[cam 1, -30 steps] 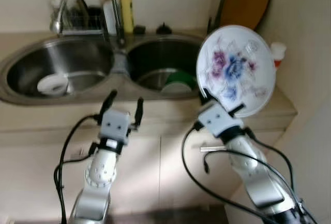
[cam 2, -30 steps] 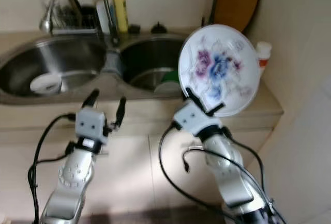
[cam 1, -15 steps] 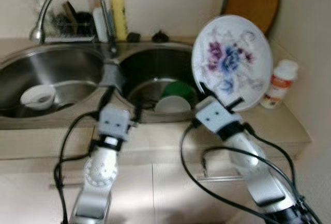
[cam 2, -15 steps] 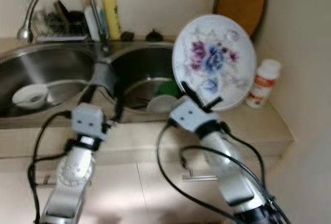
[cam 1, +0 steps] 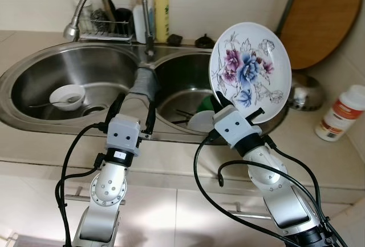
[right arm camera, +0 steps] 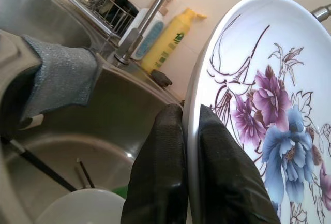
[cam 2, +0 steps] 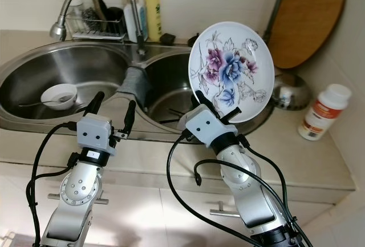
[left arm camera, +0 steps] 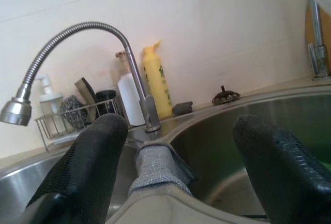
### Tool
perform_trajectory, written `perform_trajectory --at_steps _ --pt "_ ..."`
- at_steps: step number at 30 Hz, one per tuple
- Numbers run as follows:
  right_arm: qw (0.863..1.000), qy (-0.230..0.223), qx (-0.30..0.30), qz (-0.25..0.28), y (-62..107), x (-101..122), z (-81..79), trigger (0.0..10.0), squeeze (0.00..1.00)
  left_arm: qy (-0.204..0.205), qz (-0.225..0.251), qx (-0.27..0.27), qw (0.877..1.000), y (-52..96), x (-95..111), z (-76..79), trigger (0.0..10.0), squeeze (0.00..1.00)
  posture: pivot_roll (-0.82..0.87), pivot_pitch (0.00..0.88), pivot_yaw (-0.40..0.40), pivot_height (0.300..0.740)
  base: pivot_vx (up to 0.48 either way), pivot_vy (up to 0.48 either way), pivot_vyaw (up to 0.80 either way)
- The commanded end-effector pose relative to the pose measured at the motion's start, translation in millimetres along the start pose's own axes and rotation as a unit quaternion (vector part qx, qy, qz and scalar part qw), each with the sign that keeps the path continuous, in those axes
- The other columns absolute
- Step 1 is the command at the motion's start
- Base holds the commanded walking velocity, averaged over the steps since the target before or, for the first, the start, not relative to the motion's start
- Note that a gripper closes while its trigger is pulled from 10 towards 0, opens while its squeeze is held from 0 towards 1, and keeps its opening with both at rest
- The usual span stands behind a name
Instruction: Kitchen organization
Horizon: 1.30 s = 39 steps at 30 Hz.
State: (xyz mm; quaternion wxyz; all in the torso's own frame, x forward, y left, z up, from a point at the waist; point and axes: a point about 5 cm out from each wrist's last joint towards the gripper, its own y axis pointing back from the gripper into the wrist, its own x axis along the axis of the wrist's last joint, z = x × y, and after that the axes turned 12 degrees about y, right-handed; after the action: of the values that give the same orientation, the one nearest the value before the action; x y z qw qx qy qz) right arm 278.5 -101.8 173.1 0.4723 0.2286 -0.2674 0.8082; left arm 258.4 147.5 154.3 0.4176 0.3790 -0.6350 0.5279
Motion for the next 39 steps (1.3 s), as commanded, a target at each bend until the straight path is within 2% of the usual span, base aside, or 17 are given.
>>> perform_trajectory --at_steps 1,9,10,11,16,18,23,24,29,31,32,34,35,37,39 --pt "1.0 0.0 0.009 0.007 -0.9 3 0.6 10.0 0.0 -0.008 0.01 -0.002 1.0 -0.9 4 -0.6 10.0 0.0 0.08 0.0 -0.035 0.74 0.0 0.0 0.0" --pt "1.0 0.001 0.018 0.003 -5.1 2 -1.1 10.0 0.0 -0.01 0.01 0.004 1.0 -0.8 3 -1.5 10.0 0.0 0.09 0.0 -0.04 0.74 0.0 0.0 0.7" --pt "1.0 -0.024 0.015 -0.002 -6.7 1 0.3 10.0 0.0 -0.011 0.011 0.006 1.0 -1.3 4 -2.3 10.0 0.0 0.09 0.0 -0.041 0.74 0.0 0.0 0.8" --pt "0.999 -0.032 0.017 -0.005 -7.9 0 1.0 10.0 0.0 -0.011 0.011 0.007 1.0 -1.6 4 -2.6 10.0 0.0 0.09 0.0 -0.041 0.74 0.0 0.0 0.58" --pt "0.998 -0.027 0.034 -0.034 -14.2 -8 1.9 10.0 0.0 -0.011 0.013 0.009 1.0 -2.1 4 -2.8 10.0 0.0 0.09 0.0 -0.043 0.74 0.0 0.0 0.0" --pt "0.997 -0.041 0.041 -0.045 -18.3 -11 4.1 10.0 0.0 -0.012 0.013 0.009 1.0 -2.1 4 -2.5 10.0 0.0 0.1 0.0 -0.046 0.74 0.0 0.0 0.0" --pt "0.989 -0.079 0.072 -0.101 -35.0 -27 6.9 10.0 0.0 -0.013 0.012 0.012 1.0 -2.3 4 -2.8 10.0 0.0 0.1 0.0 -0.047 0.74 0.0 0.0 0.0" --pt "0.985 -0.098 0.09 -0.109 -43.8 -29 8.8 10.0 0.0 -0.013 0.012 0.013 1.0 -2.6 3 -2.7 10.0 0.0 0.1 0.0 -0.047 0.74 0.0 0.0 0.0" --pt "0.984 -0.107 0.112 -0.09 -68.9 -26 23.0 10.0 0.0 -0.013 0.012 0.013 1.0 -3.8 3 -2.2 10.0 0.0 0.11 0.0 -0.045 0.74 0.0 0.0 0.0" --pt "0.982 -0.11 0.127 -0.089 -72.6 -25 22.4 10.0 0.0 -0.013 0.012 0.012 1.0 -4.0 3 -2.2 10.0 0.0 0.11 0.0 -0.045 0.74 0.0 0.0 0.0" --pt "0.976 -0.113 0.161 -0.094 -79.7 -27 19.3 10.0 0.0 -0.013 0.012 0.012 1.0 -4.3 3 -2.1 10.0 0.0 0.11 0.0 -0.048 0.74 0.0 0.0 0.0" --pt "0.974 -0.113 0.172 -0.097 -81.7 -28 18.0 10.0 0.0 -0.013 0.012 0.013 1.0 -4.5 3 -2.0 10.0 0.0 0.11 0.0 -0.05 0.74 0.0 0.0 0.0" --pt "0.963 -0.114 0.214 -0.122 -86.0 -38 12.8 10.0 0.0 -0.014 0.012 0.013 1.0 -4.7 3 -1.9 10.0 0.0 0.12 0.0 -0.054 0.74 0.0 0.0 0.0" --pt "0.958 -0.114 0.224 -0.135 -87.9 -42 12.9 10.0 0.0 -0.014 0.013 0.014 1.0 -4.8 4 -2.0 10.0 0.0 0.12 0.0 -0.054 0.74 0.0 0.0 0.0" --pt "0.944 -0.133 0.246 -0.173 -91.9 -53 17.9 10.0 0.0 -0.015 0.014 0.016 1.0 -4.7 5 -2.5 10.0 0.0 0.13 0.0 -0.059 0.74 0.0 0.0 0.0"
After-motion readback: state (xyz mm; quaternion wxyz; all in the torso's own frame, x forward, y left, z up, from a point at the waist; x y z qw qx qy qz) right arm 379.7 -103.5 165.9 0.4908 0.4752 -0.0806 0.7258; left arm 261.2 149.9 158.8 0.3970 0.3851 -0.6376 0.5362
